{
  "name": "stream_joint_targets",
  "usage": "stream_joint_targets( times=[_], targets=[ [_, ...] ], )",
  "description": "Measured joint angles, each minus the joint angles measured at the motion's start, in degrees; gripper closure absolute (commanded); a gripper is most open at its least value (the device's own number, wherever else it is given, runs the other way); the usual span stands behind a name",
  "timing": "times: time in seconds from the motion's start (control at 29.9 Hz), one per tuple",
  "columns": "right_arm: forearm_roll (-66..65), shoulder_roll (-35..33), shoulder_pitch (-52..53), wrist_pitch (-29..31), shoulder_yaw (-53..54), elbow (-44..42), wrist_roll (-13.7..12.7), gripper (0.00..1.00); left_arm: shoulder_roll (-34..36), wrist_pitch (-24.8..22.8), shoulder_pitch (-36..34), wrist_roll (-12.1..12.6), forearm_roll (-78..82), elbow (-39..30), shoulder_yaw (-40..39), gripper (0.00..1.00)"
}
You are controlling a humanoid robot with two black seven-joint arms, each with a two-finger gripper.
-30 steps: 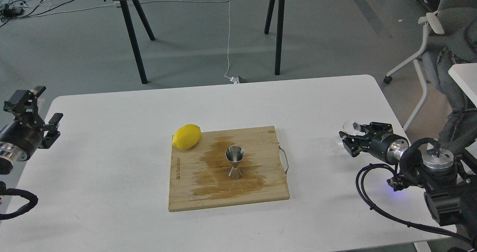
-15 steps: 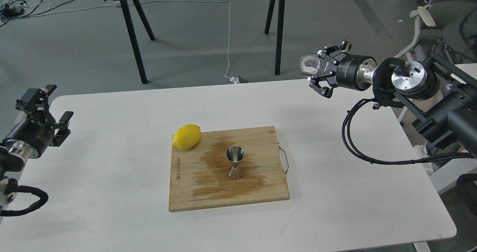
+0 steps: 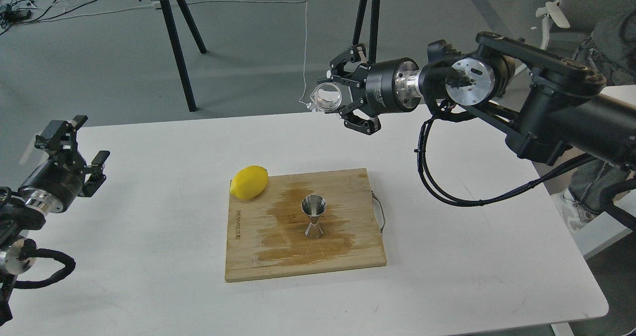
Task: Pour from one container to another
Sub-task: 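Lift the glass cup and carry it above the steel jigger, then tilt the glass cup with the right gripper to pour into the jigger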
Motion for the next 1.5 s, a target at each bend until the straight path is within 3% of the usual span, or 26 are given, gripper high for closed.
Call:
stream_joint_targets(
  times=[0.67, 1.5],
  targets=[
    [-20.2, 4.6, 3.5, 2.3, -13.6, 5.6, 0.7, 0.81, -0.3, 0.0, 0.3, 0.0, -0.1, 0.0, 0.0, 0.01],
    [-30.5, 5.4, 7.4, 6.7, -20.8, 8.8, 2.9, 0.81, -0.2, 0.0, 0.3, 0.0, 0.0, 0.0, 0.0, 0.01]
  ],
)
